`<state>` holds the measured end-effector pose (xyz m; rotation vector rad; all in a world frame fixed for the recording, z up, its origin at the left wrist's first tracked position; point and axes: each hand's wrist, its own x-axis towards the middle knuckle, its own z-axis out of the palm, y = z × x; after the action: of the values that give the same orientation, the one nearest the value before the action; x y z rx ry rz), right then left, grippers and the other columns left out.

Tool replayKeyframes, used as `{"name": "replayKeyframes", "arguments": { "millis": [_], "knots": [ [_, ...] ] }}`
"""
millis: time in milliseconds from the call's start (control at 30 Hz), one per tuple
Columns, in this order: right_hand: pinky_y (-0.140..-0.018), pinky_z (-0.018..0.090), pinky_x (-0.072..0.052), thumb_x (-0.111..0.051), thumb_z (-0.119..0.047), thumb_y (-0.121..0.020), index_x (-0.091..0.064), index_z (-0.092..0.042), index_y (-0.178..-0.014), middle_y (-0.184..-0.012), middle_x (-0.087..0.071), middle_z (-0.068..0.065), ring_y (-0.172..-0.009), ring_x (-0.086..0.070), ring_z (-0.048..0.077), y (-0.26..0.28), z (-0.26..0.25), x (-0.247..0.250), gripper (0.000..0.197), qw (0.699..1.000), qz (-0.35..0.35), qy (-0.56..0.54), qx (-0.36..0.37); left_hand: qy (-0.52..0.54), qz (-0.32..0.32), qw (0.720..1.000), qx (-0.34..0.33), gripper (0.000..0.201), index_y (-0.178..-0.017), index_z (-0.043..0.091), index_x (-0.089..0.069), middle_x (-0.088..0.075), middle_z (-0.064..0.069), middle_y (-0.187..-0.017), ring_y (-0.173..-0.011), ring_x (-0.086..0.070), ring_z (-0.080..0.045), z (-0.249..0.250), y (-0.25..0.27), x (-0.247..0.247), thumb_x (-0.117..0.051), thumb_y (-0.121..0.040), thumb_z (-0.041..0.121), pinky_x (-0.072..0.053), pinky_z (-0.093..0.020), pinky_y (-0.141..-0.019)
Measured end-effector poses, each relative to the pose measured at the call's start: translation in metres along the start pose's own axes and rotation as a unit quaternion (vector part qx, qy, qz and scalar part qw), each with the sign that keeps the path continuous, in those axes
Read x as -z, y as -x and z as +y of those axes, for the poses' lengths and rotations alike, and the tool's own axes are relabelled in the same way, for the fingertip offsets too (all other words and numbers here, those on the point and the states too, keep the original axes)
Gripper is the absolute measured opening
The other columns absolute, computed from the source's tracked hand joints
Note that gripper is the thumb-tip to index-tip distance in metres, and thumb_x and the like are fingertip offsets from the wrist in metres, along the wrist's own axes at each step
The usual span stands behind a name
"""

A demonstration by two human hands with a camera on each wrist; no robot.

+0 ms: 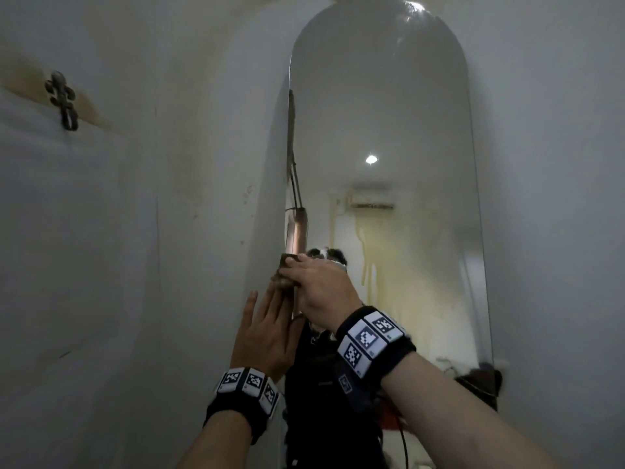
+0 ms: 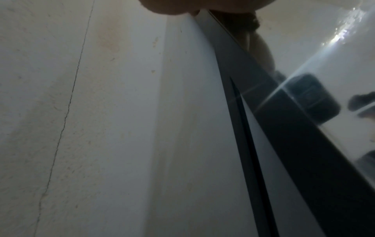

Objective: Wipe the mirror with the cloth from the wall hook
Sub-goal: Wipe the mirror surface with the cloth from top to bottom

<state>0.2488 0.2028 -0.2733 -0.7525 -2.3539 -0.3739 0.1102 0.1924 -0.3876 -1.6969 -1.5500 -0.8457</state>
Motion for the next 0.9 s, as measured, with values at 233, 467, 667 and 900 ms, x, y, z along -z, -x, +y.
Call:
{"name": "replayKeyframes", "arguments": {
  "millis": [233, 467, 667, 900],
  "knots": [
    [-0.092, 0.029, -0.050, -0.047, 0.004, -0.088, -0.067, -0.024, -0.119, -0.116, -0.069, -0.002, -0.103, -0.062, 0.015, -0.029, 0.014, 0.107, 0.046, 0.967, 0.199, -0.143, -0.069, -0.025, 0.014, 0.999, -0.021, 0.060, -0.151, 0.009, -0.032, -0.025, -0.005, -0.161, -0.149, -0.023, -0.019, -0.003, 0.000, 0.002, -0.029, -0.101, 0.042, -0.021, -0.048, -0.119],
    [-0.115, 0.037, -0.032, -0.051, -0.003, -0.090, -0.065, -0.031, -0.120, -0.134, -0.058, -0.005, -0.127, -0.050, 0.021, -0.070, 0.054, 0.101, 0.043, 0.990, 0.119, 0.075, -0.033, -0.019, 0.027, 0.999, -0.006, 0.060, -0.150, 0.009, -0.034, -0.026, -0.006, -0.160, -0.149, -0.021, -0.018, 0.006, 0.004, 0.001, -0.028, -0.100, 0.042, -0.016, -0.045, -0.121],
    [-0.117, 0.043, -0.026, -0.029, -0.015, -0.081, -0.066, -0.017, -0.123, -0.137, -0.056, 0.004, -0.133, -0.046, 0.024, 0.050, 0.037, -0.021, 0.055, 0.996, 0.093, 0.014, 0.007, -0.007, 0.043, 0.999, 0.002, 0.056, -0.144, 0.005, -0.045, -0.038, -0.009, -0.154, -0.141, -0.039, -0.023, 0.007, 0.002, 0.002, -0.031, -0.098, 0.034, -0.023, -0.046, -0.115],
    [-0.084, 0.041, -0.052, -0.041, -0.018, -0.097, -0.070, -0.013, -0.112, -0.113, -0.070, 0.006, -0.097, -0.065, 0.025, 0.096, 0.017, -0.031, 0.034, 0.976, 0.185, -0.018, 0.113, -0.020, 0.049, 0.999, -0.005, 0.056, -0.147, 0.007, -0.040, -0.031, -0.008, -0.158, -0.145, -0.032, -0.022, 0.001, 0.001, 0.002, -0.031, -0.096, 0.029, -0.023, -0.047, -0.115]
  ]
}}
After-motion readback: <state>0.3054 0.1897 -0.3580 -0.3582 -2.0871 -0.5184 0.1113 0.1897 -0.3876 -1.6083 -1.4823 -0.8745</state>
